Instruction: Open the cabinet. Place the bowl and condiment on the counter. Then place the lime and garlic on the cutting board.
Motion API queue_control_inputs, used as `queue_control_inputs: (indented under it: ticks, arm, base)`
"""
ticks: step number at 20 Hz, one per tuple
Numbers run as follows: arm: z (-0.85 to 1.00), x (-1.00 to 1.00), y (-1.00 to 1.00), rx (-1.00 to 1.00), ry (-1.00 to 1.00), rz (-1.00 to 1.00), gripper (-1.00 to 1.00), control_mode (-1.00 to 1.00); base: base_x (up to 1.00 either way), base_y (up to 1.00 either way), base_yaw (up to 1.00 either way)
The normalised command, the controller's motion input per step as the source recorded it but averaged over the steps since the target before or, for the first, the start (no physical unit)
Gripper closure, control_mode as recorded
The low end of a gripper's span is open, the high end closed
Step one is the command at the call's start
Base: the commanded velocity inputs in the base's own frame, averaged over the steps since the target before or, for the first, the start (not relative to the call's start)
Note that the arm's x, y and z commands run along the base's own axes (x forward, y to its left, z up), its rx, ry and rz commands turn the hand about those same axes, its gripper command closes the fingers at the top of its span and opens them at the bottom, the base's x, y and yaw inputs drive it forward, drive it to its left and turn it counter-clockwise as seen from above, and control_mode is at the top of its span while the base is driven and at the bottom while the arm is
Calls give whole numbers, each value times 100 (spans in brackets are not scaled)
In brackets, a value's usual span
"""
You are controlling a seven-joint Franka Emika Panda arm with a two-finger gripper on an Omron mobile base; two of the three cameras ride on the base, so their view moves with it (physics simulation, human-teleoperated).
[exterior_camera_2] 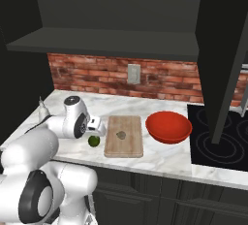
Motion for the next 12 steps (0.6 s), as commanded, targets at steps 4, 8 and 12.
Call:
queue_control_inputs:
  ticks: [4,8,12]
  arm:
    - [-23,0,-11,0,0,0,-100,-100]
    - [-20,0,-14,0,0,0,-100,-100]
    - [-18,0,-3,0,0,0,-100,-100]
  base:
    - [0,0,0]
    - [0,0,0]
    - [0,0,0]
